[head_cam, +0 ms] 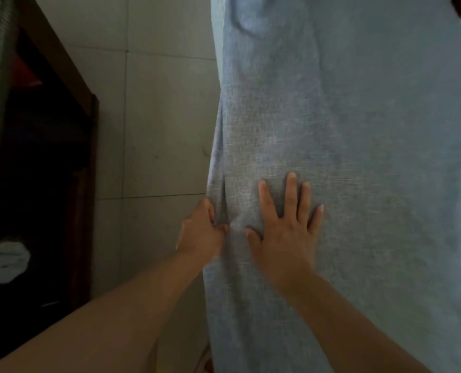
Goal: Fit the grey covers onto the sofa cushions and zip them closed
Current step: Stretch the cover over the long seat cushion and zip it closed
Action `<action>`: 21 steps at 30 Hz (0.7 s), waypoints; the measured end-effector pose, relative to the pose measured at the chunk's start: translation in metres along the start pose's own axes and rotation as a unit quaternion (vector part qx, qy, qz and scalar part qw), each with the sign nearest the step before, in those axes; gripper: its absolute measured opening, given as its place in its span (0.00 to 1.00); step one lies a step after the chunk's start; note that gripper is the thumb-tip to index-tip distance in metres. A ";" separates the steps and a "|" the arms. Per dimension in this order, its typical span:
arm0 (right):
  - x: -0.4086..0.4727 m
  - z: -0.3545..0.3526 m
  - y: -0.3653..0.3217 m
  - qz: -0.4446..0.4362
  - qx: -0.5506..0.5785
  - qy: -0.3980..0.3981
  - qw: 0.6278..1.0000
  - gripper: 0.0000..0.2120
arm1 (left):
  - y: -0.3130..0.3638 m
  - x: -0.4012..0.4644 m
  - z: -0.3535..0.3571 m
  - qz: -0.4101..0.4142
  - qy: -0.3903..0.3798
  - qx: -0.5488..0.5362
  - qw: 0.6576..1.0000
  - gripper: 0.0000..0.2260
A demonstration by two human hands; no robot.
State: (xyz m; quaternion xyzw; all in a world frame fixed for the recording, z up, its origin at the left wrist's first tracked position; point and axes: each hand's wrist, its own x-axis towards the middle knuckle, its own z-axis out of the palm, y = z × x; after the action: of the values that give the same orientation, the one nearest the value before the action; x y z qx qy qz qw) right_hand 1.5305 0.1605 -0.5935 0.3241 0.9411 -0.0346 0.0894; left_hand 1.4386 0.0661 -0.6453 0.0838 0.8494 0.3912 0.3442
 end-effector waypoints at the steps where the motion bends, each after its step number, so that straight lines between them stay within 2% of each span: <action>1: 0.000 0.010 0.000 -0.005 -0.021 0.022 1.000 0.41 | -0.004 0.005 0.009 -0.005 -0.002 -0.019 1.000 0.16; 5: 0.003 0.023 -0.001 -0.052 -0.079 0.049 0.994 0.42 | -0.003 0.016 0.042 -0.037 -0.012 -0.079 0.996 0.15; 9: 0.019 0.020 -0.006 -0.095 -0.081 0.057 0.991 0.39 | 0.014 0.023 0.040 -0.070 -0.048 -0.063 0.994 0.07; 13: 0.050 0.008 -0.006 -0.077 -0.064 0.067 0.993 0.35 | 0.034 0.060 0.019 -0.127 -0.040 -0.235 0.963 0.05; 16: 0.080 -0.001 -0.004 -0.059 -0.041 0.091 0.993 0.31 | 0.066 0.099 0.003 -0.122 -0.059 -0.325 0.936 0.10; 21: 0.132 -0.015 -0.003 -0.051 -0.040 0.081 0.995 0.31 | 0.109 0.150 -0.018 -0.111 -0.074 -0.313 0.940 0.12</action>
State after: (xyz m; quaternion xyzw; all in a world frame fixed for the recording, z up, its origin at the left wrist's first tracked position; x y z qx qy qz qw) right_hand 1.4243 0.2394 -0.6039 0.2740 0.9611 0.0245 0.0241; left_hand 1.3006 0.1909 -0.6368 -0.0940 0.6598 0.5895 0.4563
